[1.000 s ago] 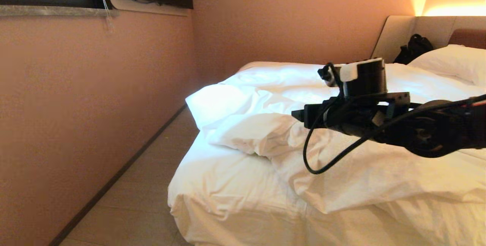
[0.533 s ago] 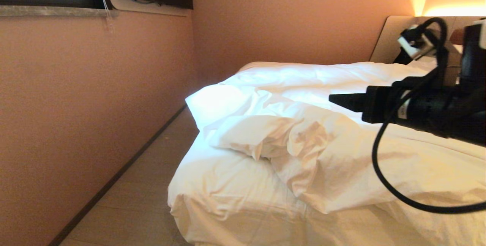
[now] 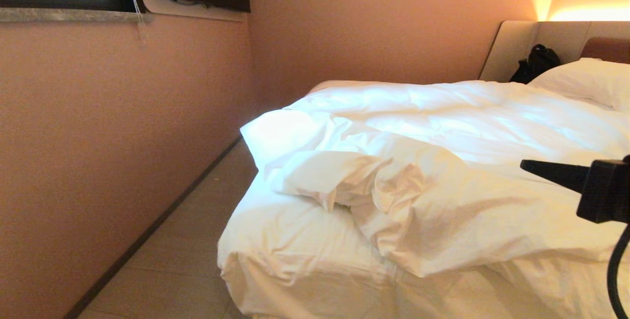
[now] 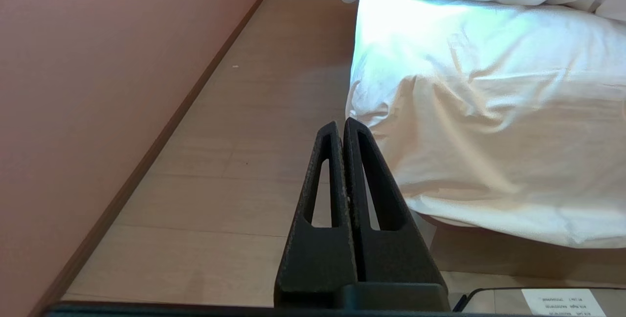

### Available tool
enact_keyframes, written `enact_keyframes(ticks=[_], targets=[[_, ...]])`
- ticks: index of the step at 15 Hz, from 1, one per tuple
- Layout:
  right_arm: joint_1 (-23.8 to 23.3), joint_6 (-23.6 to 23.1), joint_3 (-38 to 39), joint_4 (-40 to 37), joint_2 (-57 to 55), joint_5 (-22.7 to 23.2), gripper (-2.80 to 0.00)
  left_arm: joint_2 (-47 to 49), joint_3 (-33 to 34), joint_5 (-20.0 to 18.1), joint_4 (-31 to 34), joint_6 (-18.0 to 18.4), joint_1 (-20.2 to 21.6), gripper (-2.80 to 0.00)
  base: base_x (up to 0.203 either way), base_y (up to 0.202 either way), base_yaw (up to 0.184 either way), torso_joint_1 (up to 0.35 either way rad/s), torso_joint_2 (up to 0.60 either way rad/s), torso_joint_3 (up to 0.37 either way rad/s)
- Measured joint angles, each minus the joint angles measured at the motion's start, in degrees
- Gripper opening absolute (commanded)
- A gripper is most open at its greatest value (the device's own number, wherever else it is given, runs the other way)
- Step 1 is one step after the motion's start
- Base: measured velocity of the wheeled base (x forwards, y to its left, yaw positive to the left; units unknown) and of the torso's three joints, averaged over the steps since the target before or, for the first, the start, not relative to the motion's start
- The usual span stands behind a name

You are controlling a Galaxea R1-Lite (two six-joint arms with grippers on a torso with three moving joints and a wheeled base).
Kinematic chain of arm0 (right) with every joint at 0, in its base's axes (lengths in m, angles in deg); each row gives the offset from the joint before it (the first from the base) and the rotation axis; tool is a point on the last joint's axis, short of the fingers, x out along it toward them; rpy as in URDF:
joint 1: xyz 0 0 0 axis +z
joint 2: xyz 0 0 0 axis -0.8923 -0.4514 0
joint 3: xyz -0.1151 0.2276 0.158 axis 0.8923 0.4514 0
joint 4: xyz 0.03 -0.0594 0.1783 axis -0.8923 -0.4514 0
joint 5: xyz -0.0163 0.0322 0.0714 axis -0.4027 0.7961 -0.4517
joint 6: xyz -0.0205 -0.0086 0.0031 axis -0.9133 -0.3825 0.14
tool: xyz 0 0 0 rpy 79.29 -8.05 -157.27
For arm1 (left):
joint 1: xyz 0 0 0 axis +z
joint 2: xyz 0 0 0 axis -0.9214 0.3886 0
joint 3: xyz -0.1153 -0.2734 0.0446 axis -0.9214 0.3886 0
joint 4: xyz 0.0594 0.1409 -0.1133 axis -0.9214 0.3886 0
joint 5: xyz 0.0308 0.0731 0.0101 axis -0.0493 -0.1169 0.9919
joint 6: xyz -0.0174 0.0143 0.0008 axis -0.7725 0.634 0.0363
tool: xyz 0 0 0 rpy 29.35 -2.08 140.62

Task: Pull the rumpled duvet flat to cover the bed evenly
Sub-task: Flatten the corners of the folded blanket

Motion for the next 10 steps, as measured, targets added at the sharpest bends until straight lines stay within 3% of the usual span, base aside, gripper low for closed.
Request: enact_keyframes(ticks=[6,10], targets=[[-0.09,4.92,4.0,-4.25,8.9,4.44,-2.8,0.0,0.0,-0.01,0.02,0.02,0.0,-2.8,0.0,0.0,0.0,0.0,0.0,0.0],[-0.17,5.61,5.76,-6.24,14.62,3.27,-2.8,0.0,0.0,0.0,0.0,0.02,0.0,-2.8,0.0,0.0,0.0,0.0,0.0,0.0]])
